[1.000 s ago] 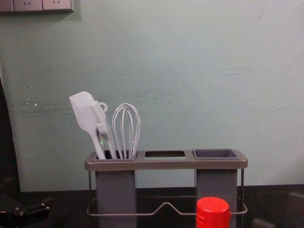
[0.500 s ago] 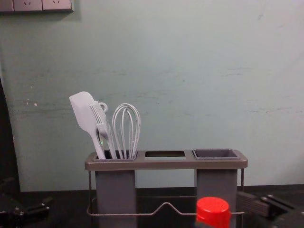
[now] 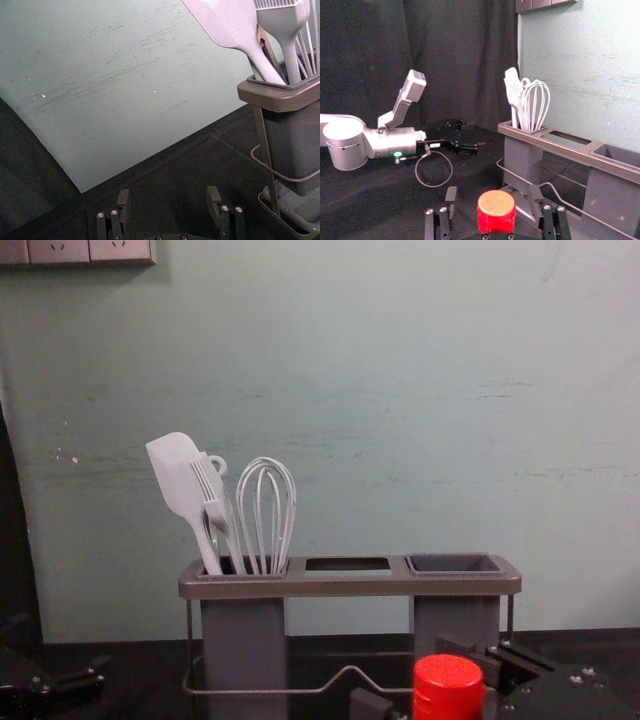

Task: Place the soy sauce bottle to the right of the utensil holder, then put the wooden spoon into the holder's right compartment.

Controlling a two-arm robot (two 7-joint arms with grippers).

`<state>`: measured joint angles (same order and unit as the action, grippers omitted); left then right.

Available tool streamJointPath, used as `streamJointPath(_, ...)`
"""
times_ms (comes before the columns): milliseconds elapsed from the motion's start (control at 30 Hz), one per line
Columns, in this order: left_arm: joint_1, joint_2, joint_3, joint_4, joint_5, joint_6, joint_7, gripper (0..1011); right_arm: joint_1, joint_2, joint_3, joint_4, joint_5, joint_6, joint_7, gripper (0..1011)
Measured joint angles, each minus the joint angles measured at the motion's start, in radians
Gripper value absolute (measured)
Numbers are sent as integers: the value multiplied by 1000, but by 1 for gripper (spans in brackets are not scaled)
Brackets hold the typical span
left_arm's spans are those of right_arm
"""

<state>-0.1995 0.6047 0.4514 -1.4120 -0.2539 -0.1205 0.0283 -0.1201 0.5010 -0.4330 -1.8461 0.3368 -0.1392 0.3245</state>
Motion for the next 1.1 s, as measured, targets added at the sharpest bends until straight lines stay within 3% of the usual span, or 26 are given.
streamJointPath(267,0,0,0,0,0,0,0,1000,-15,-14,15,-4,-6,5,17,707)
streamJointPath(533,0,0,0,0,0,0,0,1000,-31,-28,33,-10,-15,12,32,425)
streamJointPath(833,0,0,0,0,0,0,0,1000,-53,-39,60,-31,-17,11,52,393)
streamJointPath(1100,0,0,0,0,0,0,0,1000,-88,-34,111,-82,11,-14,68,392)
